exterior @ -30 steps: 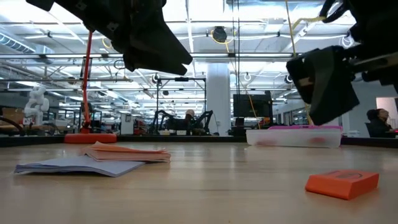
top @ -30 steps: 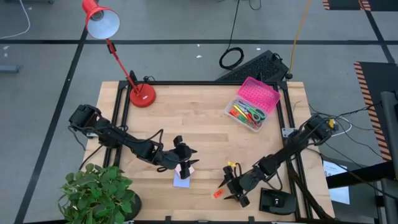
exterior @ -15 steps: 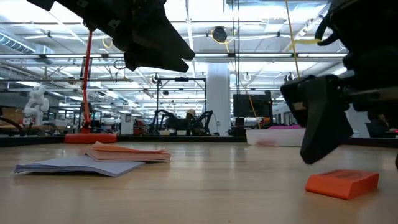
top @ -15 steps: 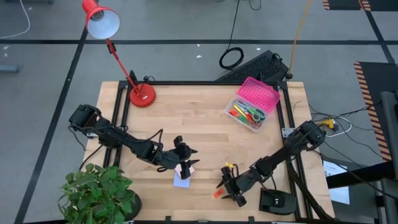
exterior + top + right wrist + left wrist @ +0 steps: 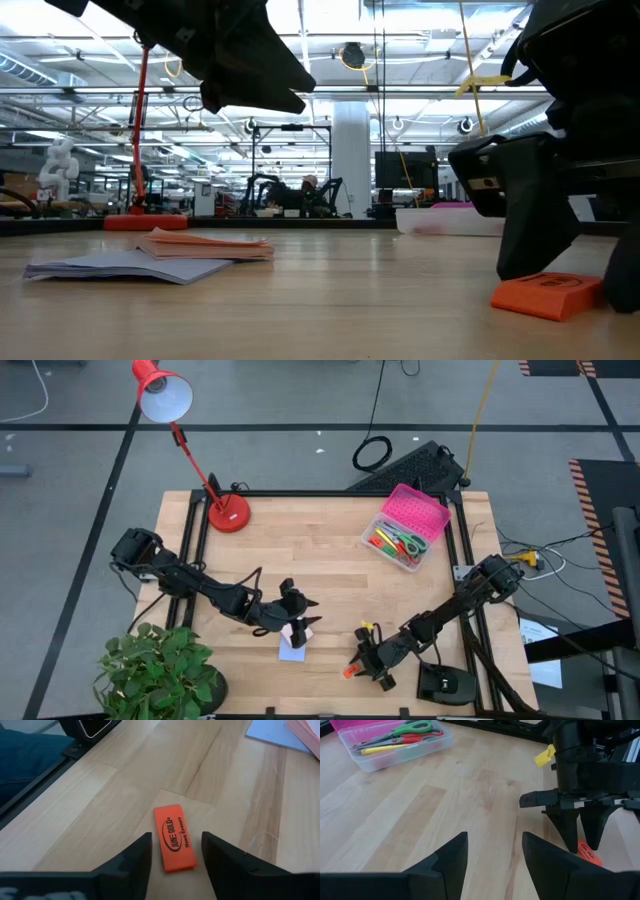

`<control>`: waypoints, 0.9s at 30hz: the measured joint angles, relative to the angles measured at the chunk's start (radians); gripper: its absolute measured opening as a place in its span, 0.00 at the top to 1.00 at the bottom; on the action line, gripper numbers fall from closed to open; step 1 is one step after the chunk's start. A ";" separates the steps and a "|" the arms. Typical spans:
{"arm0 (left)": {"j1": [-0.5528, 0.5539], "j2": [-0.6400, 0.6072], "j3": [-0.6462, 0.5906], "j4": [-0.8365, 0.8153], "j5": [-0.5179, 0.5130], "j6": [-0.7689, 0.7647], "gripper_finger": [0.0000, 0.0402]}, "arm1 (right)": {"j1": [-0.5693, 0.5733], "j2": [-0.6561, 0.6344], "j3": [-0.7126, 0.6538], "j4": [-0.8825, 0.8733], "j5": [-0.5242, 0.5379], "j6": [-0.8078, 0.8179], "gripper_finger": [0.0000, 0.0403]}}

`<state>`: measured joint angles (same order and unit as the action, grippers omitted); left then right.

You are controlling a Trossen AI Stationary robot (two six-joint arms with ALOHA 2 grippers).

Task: Pack school essentials
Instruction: Put the orange eraser into the supply box

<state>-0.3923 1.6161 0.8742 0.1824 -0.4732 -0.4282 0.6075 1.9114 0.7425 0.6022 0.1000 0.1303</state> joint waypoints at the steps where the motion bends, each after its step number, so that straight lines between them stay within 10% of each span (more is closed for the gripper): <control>1: 0.000 0.000 0.000 0.003 0.000 0.000 0.52 | 0.000 0.000 0.000 0.000 0.000 -0.006 0.62; 27: 0.000 0.000 0.000 0.003 0.000 0.001 0.52 | -0.001 -0.057 -0.003 -0.043 0.001 -0.047 0.78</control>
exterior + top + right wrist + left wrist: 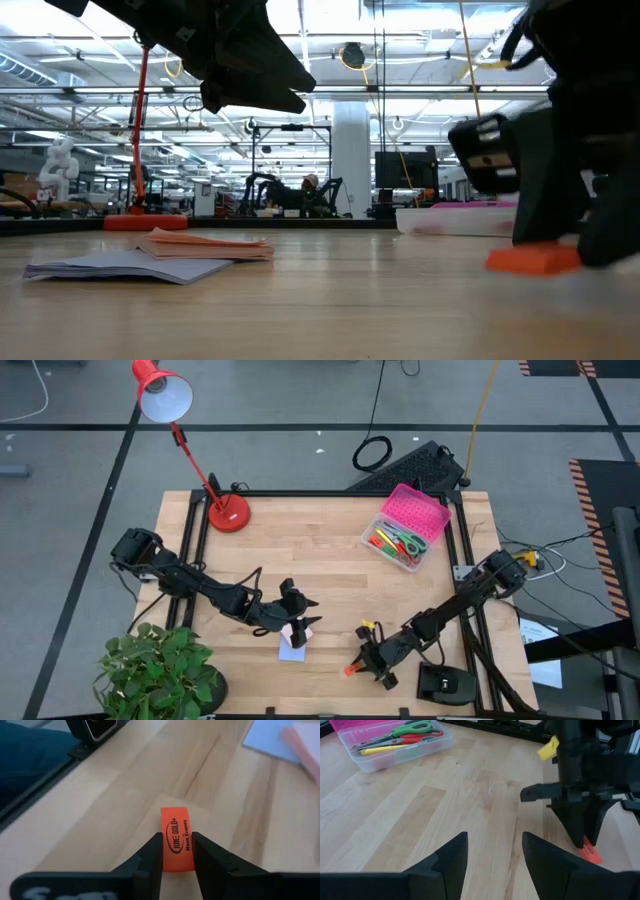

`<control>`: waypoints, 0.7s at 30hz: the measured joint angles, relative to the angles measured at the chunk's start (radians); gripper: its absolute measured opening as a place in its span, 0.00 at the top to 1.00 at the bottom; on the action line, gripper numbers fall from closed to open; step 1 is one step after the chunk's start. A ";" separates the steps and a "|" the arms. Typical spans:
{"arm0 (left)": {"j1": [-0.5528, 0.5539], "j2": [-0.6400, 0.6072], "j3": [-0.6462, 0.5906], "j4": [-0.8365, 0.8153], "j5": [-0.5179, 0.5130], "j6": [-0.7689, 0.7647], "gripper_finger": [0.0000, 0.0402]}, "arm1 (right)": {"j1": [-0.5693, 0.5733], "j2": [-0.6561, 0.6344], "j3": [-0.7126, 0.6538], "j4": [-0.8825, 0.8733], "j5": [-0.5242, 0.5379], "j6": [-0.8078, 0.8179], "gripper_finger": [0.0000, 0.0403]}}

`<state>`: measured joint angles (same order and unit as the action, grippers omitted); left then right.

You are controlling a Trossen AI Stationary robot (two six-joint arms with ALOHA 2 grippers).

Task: Pack school essentials
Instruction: Put the orange eraser into the supply box

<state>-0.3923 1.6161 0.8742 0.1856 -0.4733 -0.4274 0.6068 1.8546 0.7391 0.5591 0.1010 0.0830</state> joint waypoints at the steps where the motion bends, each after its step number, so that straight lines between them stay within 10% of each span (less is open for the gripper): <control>1: 0.000 0.000 0.000 0.000 0.000 0.000 0.52 | 0.000 -0.014 0.000 -0.012 0.002 -0.002 0.78; 21: 0.000 0.000 0.000 -0.001 0.000 0.005 0.52 | -0.010 -0.455 0.000 -0.429 0.253 -0.051 0.79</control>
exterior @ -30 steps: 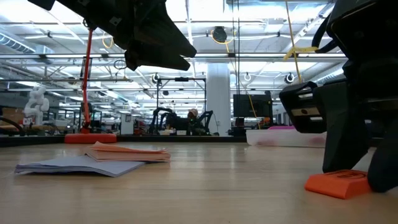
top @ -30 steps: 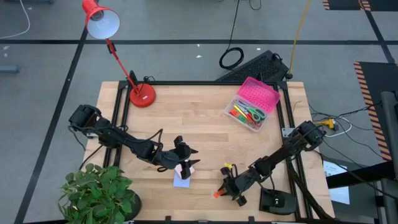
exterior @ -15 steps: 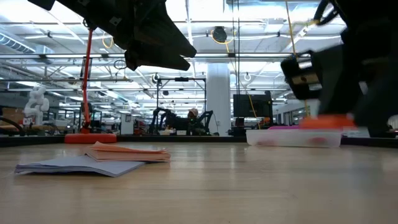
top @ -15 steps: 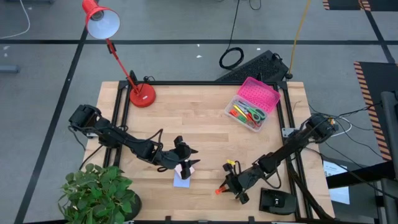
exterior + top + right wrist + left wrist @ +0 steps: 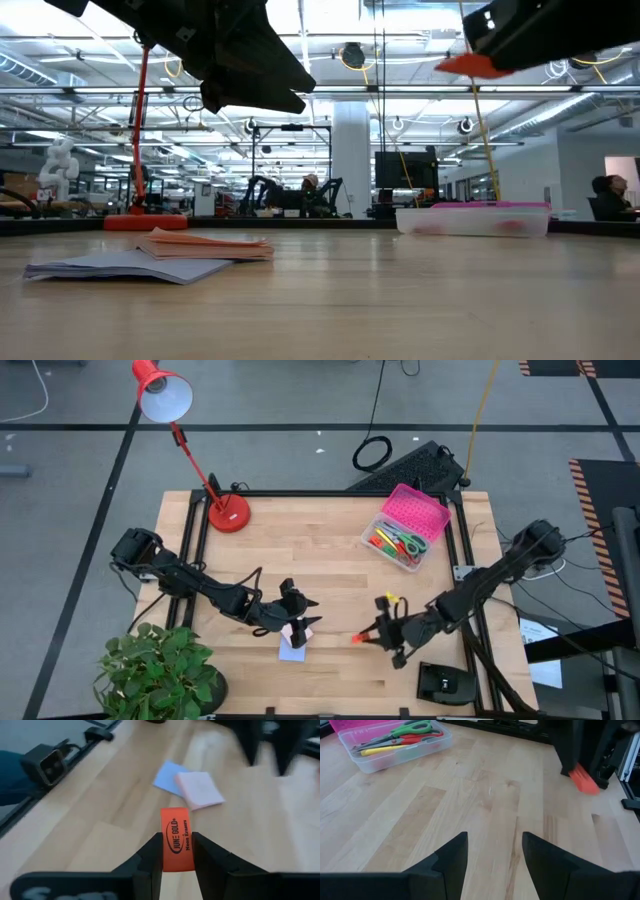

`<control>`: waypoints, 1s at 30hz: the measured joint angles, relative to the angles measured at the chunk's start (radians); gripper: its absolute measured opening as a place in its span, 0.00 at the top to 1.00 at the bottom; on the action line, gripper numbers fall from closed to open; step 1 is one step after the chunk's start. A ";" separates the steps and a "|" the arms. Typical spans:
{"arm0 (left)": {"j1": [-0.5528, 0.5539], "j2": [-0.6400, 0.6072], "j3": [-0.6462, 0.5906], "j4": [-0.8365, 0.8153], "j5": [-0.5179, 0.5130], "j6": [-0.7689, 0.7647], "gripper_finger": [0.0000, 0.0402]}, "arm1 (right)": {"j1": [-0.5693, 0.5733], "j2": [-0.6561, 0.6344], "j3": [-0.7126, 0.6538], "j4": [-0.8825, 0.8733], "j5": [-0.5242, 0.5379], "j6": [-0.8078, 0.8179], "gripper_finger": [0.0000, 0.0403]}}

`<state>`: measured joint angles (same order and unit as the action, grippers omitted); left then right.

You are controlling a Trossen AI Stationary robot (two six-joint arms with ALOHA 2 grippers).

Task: Pack school essentials
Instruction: Put the orange eraser into the supply box

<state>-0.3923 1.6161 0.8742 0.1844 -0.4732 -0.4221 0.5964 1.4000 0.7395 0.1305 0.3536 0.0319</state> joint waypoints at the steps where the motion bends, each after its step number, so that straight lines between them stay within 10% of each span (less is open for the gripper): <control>1: 0.000 0.000 0.000 0.000 0.000 0.000 0.52 | -0.002 -0.024 0.000 -0.024 0.014 0.002 0.79; 12: 0.000 0.000 0.000 0.000 0.000 0.000 0.52 | -0.136 -0.259 -0.072 -0.088 0.046 -0.062 0.79; 30: 0.000 0.000 0.000 -0.006 0.002 0.001 0.52 | -0.665 -0.422 -0.209 -0.068 0.039 -0.074 0.79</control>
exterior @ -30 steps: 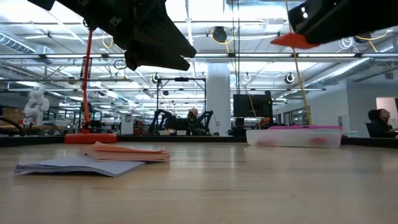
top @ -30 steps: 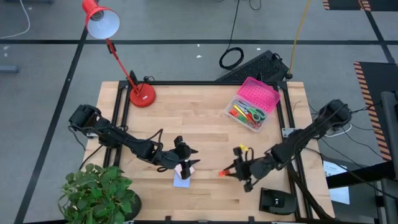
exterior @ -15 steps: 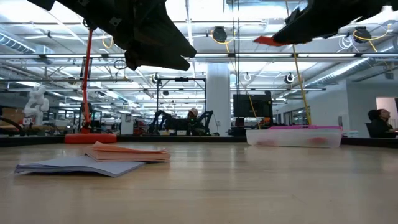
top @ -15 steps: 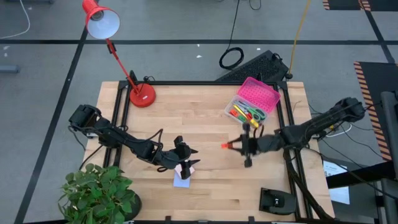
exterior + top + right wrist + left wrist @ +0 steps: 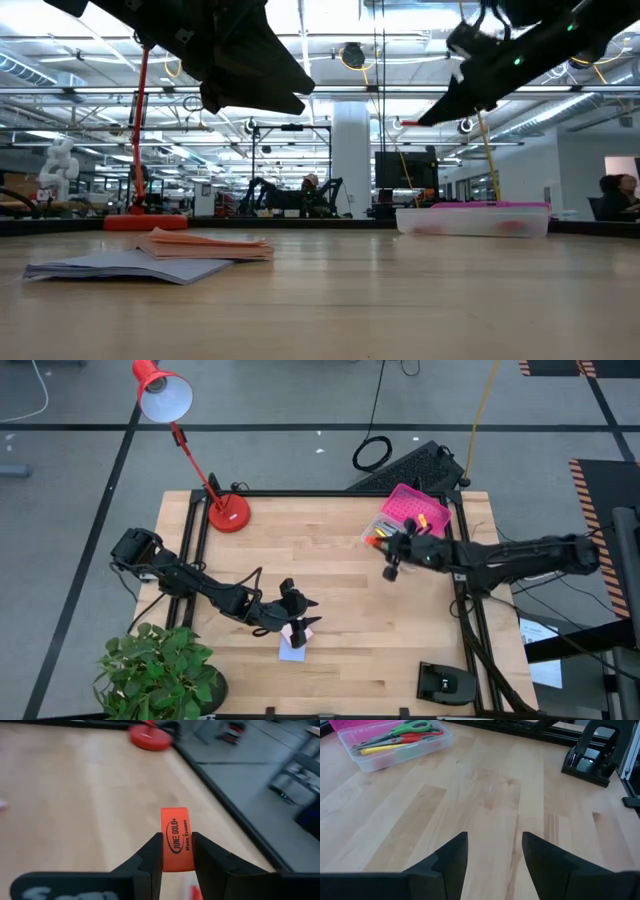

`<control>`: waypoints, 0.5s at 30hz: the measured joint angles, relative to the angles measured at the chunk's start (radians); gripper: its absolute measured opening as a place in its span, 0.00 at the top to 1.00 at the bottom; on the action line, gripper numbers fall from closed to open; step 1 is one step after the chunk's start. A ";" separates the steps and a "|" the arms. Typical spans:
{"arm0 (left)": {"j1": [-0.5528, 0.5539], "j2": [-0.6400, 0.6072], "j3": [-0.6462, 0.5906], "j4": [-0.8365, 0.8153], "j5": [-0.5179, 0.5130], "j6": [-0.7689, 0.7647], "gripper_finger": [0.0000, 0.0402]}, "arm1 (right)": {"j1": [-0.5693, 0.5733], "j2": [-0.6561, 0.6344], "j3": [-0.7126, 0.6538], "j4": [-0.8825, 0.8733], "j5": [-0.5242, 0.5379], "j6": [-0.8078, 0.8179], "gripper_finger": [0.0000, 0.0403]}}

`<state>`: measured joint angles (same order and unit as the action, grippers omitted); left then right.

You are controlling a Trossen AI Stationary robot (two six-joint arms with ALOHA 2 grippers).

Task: Pack school essentials
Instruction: Put the orange eraser into the supply box

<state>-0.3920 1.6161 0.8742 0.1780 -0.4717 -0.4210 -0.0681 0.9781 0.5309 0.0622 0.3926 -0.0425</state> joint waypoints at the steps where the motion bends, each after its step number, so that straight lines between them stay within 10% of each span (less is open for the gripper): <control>1: 0.000 0.000 0.000 0.001 0.000 0.000 0.52 | -0.031 0.001 -0.004 0.004 0.000 -0.002 0.79; 15: 0.000 0.000 0.000 0.004 0.000 0.004 0.52 | -0.314 0.037 -0.119 0.039 -0.136 0.036 0.79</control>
<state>-0.3922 1.6159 0.8742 0.1825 -0.4717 -0.4173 -0.3826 1.0152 0.4115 0.1009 0.2569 -0.0063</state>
